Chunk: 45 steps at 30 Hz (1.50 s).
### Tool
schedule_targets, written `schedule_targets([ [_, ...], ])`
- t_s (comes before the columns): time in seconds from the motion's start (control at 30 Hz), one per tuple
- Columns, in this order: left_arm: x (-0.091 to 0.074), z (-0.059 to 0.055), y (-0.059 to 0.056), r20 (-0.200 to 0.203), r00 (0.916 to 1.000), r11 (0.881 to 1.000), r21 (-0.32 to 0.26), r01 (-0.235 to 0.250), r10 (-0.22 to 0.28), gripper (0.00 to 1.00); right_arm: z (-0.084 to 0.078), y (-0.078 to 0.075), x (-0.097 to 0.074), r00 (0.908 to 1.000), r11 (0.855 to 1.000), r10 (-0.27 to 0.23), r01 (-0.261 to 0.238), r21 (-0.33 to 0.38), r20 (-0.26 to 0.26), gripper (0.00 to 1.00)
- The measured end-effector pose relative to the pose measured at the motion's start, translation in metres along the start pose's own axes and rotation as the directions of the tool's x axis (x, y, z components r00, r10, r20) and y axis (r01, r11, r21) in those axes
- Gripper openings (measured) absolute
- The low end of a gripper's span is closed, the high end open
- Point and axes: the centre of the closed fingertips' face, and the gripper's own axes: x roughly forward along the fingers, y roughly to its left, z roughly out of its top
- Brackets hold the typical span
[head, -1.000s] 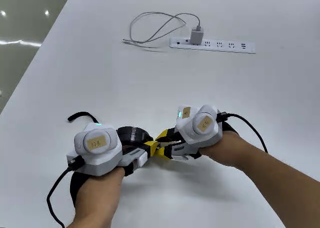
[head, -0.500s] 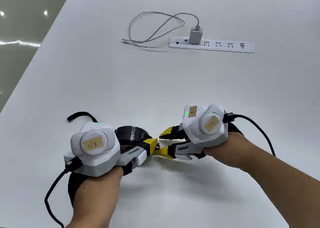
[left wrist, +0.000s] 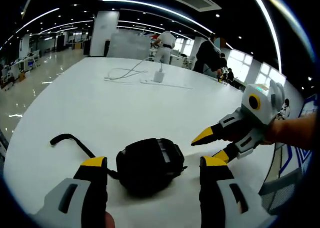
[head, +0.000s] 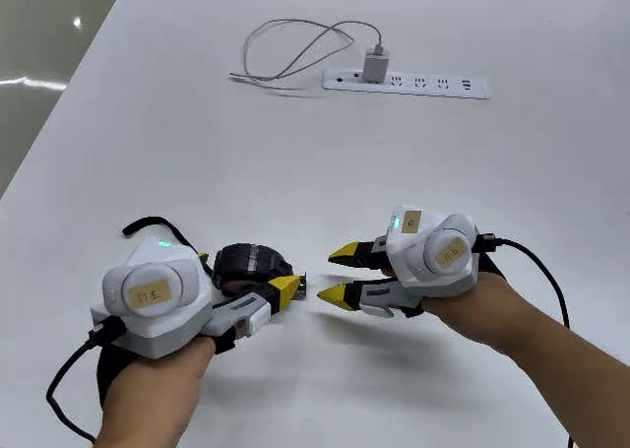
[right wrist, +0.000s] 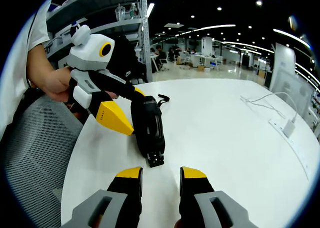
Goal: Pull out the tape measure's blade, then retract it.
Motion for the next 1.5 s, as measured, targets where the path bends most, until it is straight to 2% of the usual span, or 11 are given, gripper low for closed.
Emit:
schedule_targets([
  [0.27,-0.005,0.000,0.000,0.003,0.9999,0.999,0.029,0.013,-0.013,0.72,0.002,-0.002,-0.005,0.9997,0.999,-0.016,0.016,0.028,0.020,0.27],
  [0.33,-0.005,0.001,-0.001,-0.002,0.9997,0.999,0.030,0.025,-0.025,0.71,0.004,-0.002,-0.008,0.9990,0.999,-0.023,0.021,0.043,0.037,0.27],
  [0.5,-0.008,0.002,-0.003,0.001,0.9982,0.997,0.052,0.060,-0.060,0.72,0.002,-0.001,-0.015,0.9982,0.997,-0.040,0.038,0.064,0.043,0.31],
  [0.8,-0.021,-0.004,-0.004,-0.016,0.9927,0.986,0.111,0.121,-0.120,0.76,-0.007,0.006,-0.034,0.9967,0.995,-0.076,0.074,0.068,0.026,0.39],
  [1.1,-0.038,-0.009,-0.002,-0.020,0.9873,0.972,0.171,0.159,-0.158,0.76,-0.012,0.010,-0.053,0.9929,0.991,-0.117,0.115,0.070,0.023,0.47],
  [1.27,-0.046,-0.010,0.004,-0.030,0.9864,0.967,0.197,0.165,-0.162,0.79,-0.013,0.011,-0.062,0.9895,0.988,-0.143,0.142,0.069,0.019,0.51],
  [1.33,-0.048,-0.011,0.007,-0.040,0.9870,0.961,0.226,0.161,-0.155,0.81,-0.014,0.010,-0.066,0.9874,0.985,-0.158,0.156,0.071,0.016,0.53],
  [1.4,-0.052,-0.009,0.007,-0.037,0.9866,0.961,0.224,0.163,-0.159,0.81,-0.015,0.010,-0.070,0.9856,0.983,-0.168,0.167,0.077,0.015,0.55],
  [1.5,-0.055,-0.007,0.008,-0.038,0.9856,0.955,0.245,0.169,-0.164,0.84,-0.016,0.011,-0.076,0.9830,0.980,-0.183,0.181,0.087,0.017,0.58],
])
